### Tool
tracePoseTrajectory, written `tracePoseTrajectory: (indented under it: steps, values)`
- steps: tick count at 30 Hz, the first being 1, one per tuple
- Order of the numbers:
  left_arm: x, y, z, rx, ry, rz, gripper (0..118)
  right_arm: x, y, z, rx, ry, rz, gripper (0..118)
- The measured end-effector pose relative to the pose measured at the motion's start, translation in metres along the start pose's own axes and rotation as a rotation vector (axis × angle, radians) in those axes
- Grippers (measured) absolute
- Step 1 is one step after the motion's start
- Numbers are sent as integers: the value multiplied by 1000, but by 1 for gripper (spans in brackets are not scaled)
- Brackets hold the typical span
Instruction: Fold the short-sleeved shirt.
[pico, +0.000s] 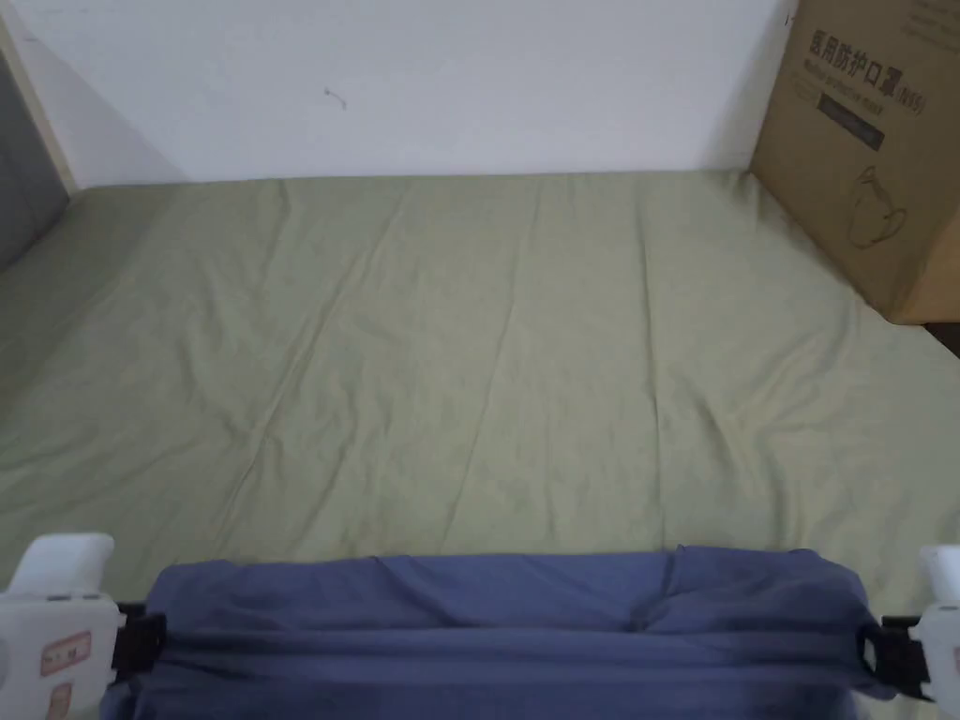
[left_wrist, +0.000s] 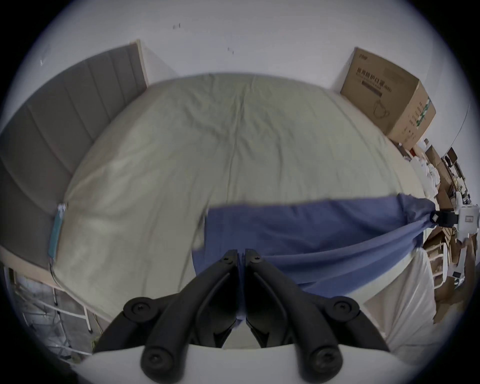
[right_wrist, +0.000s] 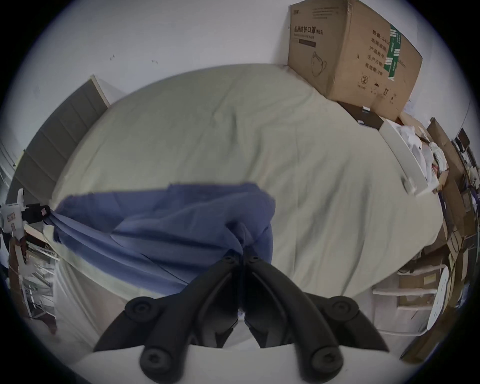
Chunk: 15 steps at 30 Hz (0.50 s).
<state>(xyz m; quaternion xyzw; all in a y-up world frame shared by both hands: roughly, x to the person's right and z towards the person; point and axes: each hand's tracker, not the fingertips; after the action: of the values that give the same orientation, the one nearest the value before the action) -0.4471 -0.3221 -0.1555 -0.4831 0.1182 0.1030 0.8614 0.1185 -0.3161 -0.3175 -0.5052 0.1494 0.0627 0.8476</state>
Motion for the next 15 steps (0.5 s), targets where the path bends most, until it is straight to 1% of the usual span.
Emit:
tracePoseTrajectory:
  steps: [1,2,3,4,5,6,7,8,9,11,12,13,14,15]
  values:
    - [-1,-8,-7,-29,4,7,4,0,-9,-7,-22,10,-27,0]
    - [-2,-14,-12,-33,9,12,11,-1,-18,-10,-17,23,-44,2]
    - [-3,-18,-12,-33,16,22,25,-1,-24,-14,-36,26,-65,9]
    - [-4,-21,-11,-39,33,39,40,-1,-27,-15,-59,21,-66,25]
    - [-7,-21,-7,-44,36,54,59,-2,-32,-15,-67,-5,-57,56]
    - [-10,-19,-1,-46,30,62,79,-1,-34,-13,-67,-30,-46,71]
    - [-12,-18,4,-40,22,63,96,11,-35,-22,-62,-40,-40,73]
    - [-13,-15,13,-31,18,64,102,13,-34,-16,-43,-50,-49,73]
    - [-13,-12,22,6,13,66,101,14,-31,-7,-11,-50,-63,73]
    - [-13,-8,36,53,5,78,101,8,-24,19,94,-58,-40,71]
    - [-12,-7,40,75,-3,101,99,2,-21,27,138,-43,-36,66]
    - [-9,-6,45,96,-33,124,90,-6,-17,34,174,-19,-21,52]
    - [-7,-6,49,119,-73,141,60,-15,-13,38,206,-11,-4,23]
    - [-3,-5,51,133,-94,150,50,-29,-11,44,232,-22,10,11]
